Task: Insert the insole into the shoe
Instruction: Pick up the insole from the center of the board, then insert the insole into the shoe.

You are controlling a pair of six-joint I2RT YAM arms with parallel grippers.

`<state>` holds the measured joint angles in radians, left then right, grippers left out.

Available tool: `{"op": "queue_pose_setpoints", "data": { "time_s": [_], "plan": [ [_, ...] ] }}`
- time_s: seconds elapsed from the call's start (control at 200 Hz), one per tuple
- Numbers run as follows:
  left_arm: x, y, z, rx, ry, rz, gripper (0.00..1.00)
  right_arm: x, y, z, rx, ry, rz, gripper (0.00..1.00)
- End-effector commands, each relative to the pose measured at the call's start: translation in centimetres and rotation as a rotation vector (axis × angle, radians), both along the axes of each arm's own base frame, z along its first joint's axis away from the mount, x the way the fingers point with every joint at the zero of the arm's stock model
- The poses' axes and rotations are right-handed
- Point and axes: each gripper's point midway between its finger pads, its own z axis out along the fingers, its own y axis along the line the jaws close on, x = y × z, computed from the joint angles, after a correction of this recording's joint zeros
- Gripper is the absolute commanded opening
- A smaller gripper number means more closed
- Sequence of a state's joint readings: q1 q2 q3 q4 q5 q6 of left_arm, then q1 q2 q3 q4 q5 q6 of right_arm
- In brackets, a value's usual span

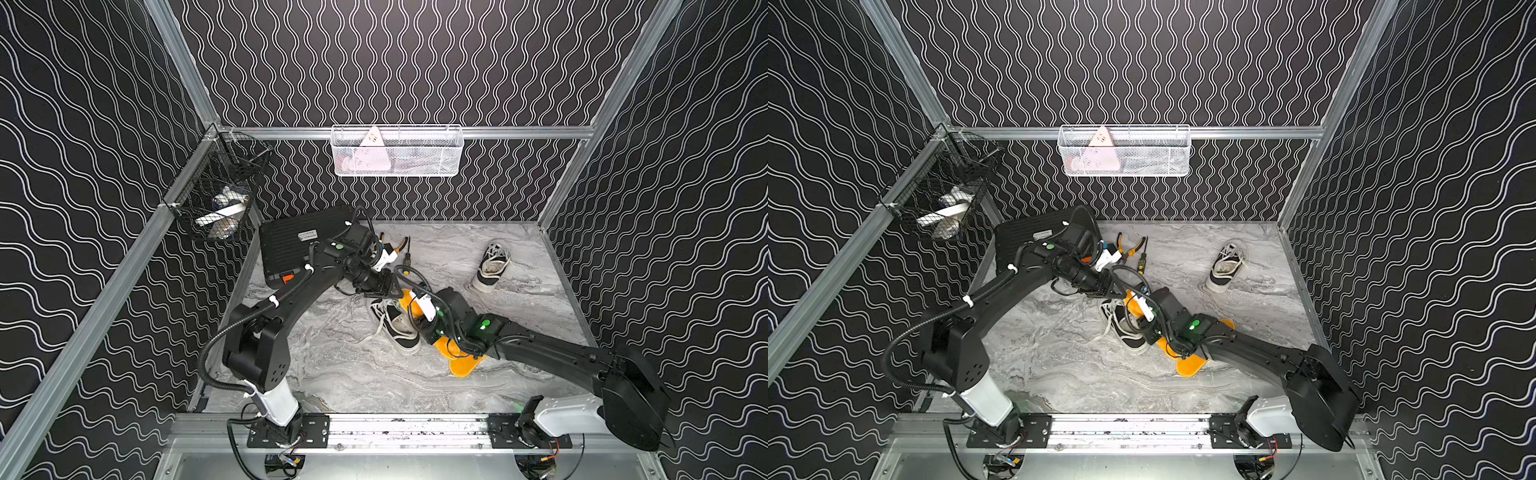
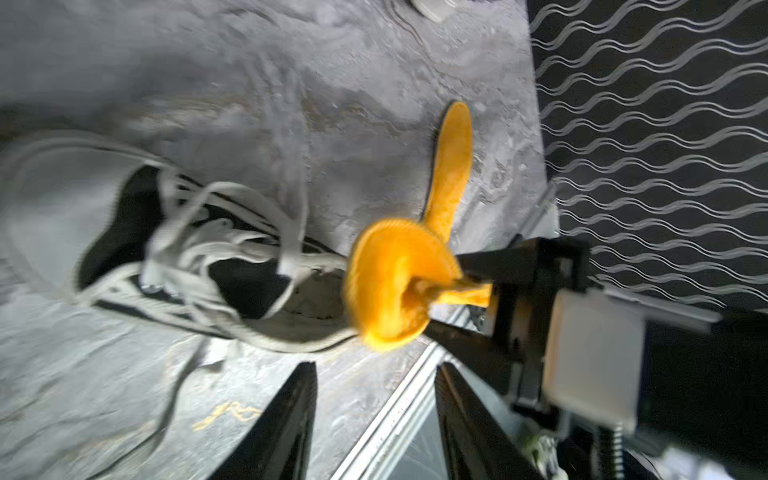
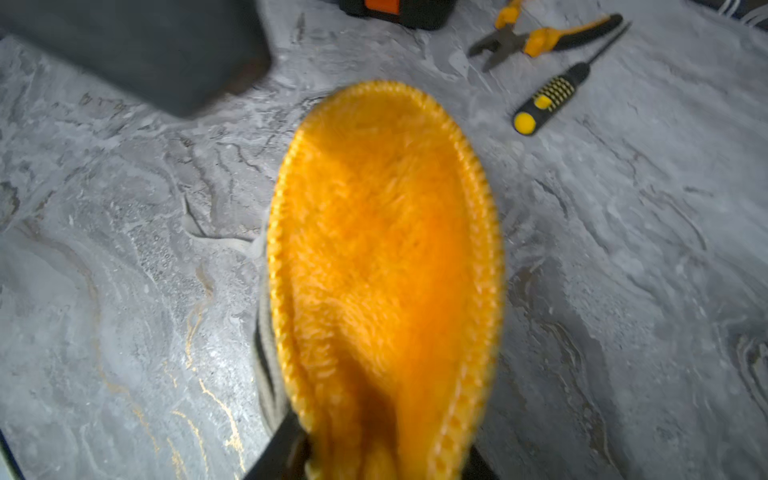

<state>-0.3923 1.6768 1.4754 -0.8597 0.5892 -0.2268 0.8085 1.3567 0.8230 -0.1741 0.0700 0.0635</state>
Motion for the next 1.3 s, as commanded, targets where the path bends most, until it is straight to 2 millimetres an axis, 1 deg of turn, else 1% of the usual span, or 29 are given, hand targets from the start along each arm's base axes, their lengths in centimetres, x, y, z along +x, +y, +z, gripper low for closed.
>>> {"op": "queue_pose_setpoints", "data": {
  "time_s": [0.0, 0.035, 0.08, 0.165, 0.23, 0.295, 0.41, 0.52, 0.62, 0.766, 0.871, 0.976, 1.066, 1.141, 1.221, 1.296],
  "plan": [
    [1.3, 3.0, -1.5, 0.178, -0.100, 0.117, 0.50, -1.2, -2.0, -1.7, 0.015, 0.205, -0.081, 0.38],
    [1.0, 3.0, -1.7, 0.193, -0.120, 0.119, 0.50, -1.1, -2.7, -2.1, 0.017, 0.242, -0.109, 0.38],
    [0.2, 2.6, -2.0, 0.217, -0.155, 0.103, 0.49, -1.1, -3.3, -2.6, 0.020, 0.291, -0.142, 0.38],
    [-1.4, 1.2, -2.8, 0.306, -0.232, 0.035, 0.45, -0.9, -4.6, -3.3, 0.020, 0.359, -0.210, 0.38],
    [-2.3, 0.3, -3.4, 0.360, -0.266, -0.004, 0.44, -0.4, -5.5, -3.1, 0.036, 0.373, -0.279, 0.38],
    [-2.5, -0.3, -4.2, 0.410, -0.297, -0.025, 0.42, 0.2, -6.4, -2.7, 0.062, 0.389, -0.346, 0.38],
    [-2.3, -0.5, -5.9, 0.507, -0.301, -0.053, 0.38, 1.1, -7.3, -1.5, 0.123, 0.391, -0.409, 0.39],
    [-1.7, -0.9, -6.4, 0.555, -0.329, -0.078, 0.37, 1.5, -7.8, -0.5, 0.143, 0.386, -0.425, 0.39],
    [-1.6, -1.8, -7.0, 0.556, -0.327, -0.115, 0.37, 1.4, -7.9, 0.2, 0.149, 0.389, -0.418, 0.40],
    [-1.9, -2.0, -8.8, 0.634, -0.317, -0.167, 0.37, 1.2, -8.0, 0.5, 0.159, 0.403, -0.419, 0.40],
    [-1.9, -1.6, -10.0, 0.686, -0.306, -0.182, 0.37, 1.4, -8.1, 0.6, 0.171, 0.408, -0.427, 0.41],
    [-1.5, -1.3, -10.8, 0.717, -0.307, -0.172, 0.37, 1.5, -8.2, 0.7, 0.169, 0.409, -0.426, 0.41],
    [-0.9, -1.2, -11.6, 0.755, -0.310, -0.177, 0.34, 1.3, -7.9, 0.5, 0.169, 0.422, -0.409, 0.41],
    [-0.4, -1.1, -11.9, 0.773, -0.328, -0.167, 0.30, 0.9, -7.8, 0.2, 0.159, 0.448, -0.397, 0.41],
    [0.1, -1.0, -11.5, 0.771, -0.341, -0.155, 0.18, 0.1, -7.5, -0.6, 0.165, 0.483, -0.367, 0.41],
    [0.4, -1.3, -10.3, 0.743, -0.351, -0.145, 0.07, -0.7, -7.0, -0.8, 0.179, 0.516, -0.337, 0.41]
  ]
}}
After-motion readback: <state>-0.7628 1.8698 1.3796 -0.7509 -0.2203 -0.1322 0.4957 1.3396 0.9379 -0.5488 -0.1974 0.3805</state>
